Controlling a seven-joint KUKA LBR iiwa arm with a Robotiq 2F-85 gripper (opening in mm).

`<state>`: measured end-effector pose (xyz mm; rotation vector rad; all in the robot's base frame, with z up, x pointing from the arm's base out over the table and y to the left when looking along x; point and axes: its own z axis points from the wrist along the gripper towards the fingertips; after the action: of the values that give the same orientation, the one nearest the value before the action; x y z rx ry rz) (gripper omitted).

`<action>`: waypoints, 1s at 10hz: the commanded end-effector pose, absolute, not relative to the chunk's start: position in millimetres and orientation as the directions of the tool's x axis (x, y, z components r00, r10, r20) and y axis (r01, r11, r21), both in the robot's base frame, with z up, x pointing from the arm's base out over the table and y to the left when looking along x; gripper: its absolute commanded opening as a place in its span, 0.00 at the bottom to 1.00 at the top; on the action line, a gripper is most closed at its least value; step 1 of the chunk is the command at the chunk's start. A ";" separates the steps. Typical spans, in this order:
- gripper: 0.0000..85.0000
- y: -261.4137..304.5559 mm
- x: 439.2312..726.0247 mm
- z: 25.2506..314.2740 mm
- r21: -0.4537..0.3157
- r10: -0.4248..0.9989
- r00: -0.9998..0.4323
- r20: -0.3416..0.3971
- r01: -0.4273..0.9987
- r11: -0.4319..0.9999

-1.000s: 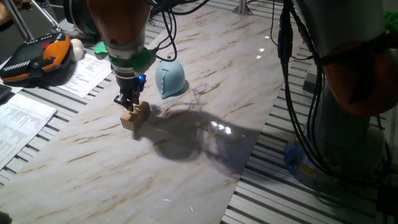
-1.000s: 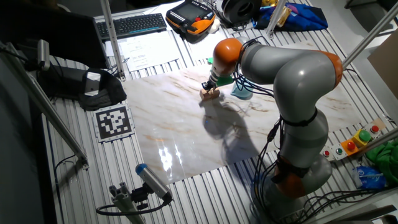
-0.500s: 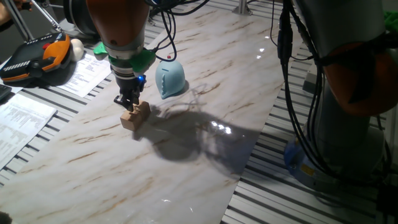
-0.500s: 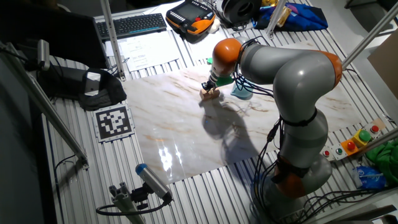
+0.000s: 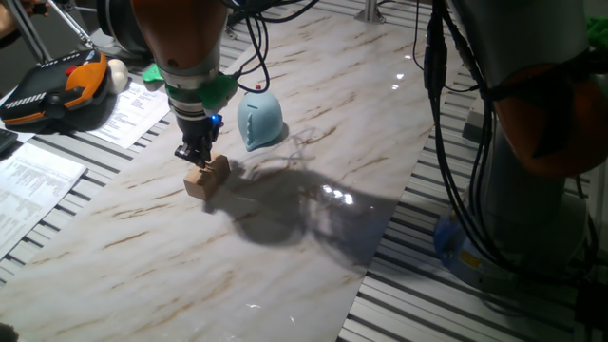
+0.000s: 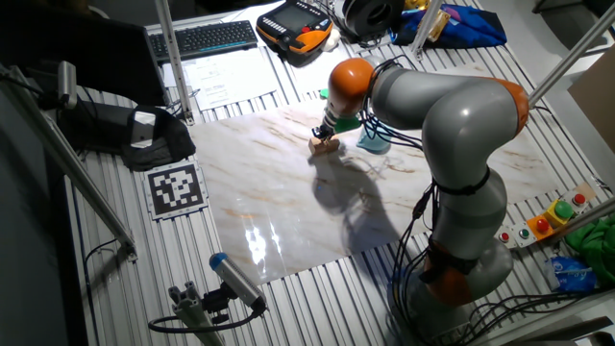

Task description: Drop coins into a piggy bank

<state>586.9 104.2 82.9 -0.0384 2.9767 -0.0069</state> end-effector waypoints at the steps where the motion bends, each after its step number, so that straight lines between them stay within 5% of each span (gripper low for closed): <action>1: 0.20 104.1 586.9 82.9 -0.007 -0.029 -0.986 -0.162 -0.028 1.000; 2: 0.00 103.9 587.2 82.8 -0.012 -0.052 -0.987 -0.151 -0.051 0.999; 10: 0.00 90.3 592.9 116.8 -0.020 -0.039 -0.989 -0.142 -0.037 0.999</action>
<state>593.6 87.2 119.1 -0.0563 2.9980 -0.0263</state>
